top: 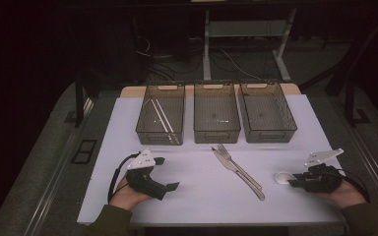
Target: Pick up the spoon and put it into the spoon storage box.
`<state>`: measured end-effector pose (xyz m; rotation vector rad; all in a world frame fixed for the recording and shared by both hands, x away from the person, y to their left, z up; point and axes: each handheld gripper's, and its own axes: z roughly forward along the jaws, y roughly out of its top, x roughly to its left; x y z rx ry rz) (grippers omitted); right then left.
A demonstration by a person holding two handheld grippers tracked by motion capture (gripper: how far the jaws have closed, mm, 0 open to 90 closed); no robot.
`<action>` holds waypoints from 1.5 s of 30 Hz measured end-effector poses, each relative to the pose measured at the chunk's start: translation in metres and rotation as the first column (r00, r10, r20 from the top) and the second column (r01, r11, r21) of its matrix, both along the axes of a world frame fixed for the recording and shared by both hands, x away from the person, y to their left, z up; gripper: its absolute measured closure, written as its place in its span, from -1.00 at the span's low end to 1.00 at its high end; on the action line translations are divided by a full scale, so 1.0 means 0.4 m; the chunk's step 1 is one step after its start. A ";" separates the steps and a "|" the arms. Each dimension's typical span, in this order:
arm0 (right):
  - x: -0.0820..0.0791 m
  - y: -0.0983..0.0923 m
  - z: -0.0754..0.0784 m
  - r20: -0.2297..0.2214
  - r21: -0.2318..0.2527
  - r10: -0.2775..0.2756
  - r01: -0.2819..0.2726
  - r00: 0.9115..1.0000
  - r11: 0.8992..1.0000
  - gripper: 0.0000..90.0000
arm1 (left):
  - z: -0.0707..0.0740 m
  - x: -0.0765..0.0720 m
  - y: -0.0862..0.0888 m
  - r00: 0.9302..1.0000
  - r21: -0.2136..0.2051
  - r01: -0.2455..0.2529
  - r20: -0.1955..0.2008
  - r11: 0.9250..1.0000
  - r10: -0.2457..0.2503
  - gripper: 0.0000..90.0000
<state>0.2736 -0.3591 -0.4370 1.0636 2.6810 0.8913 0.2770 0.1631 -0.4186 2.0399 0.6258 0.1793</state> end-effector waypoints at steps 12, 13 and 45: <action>-0.006 0.002 0.005 -0.012 0.015 0.023 -0.023 1.000 1.000 0.82 | 0.000 0.000 0.000 1.000 0.001 0.000 0.001 1.000 0.000 -1.00; -0.005 0.002 0.005 -0.015 0.018 0.022 -0.022 1.000 1.000 0.82 | 0.001 0.000 0.001 1.000 0.001 0.001 0.002 1.000 -0.001 -1.00; 0.081 0.093 0.083 0.006 0.133 -0.077 0.076 0.997 0.988 0.83 | -0.017 0.004 0.003 1.000 -0.018 0.019 0.005 1.000 -0.019 -1.00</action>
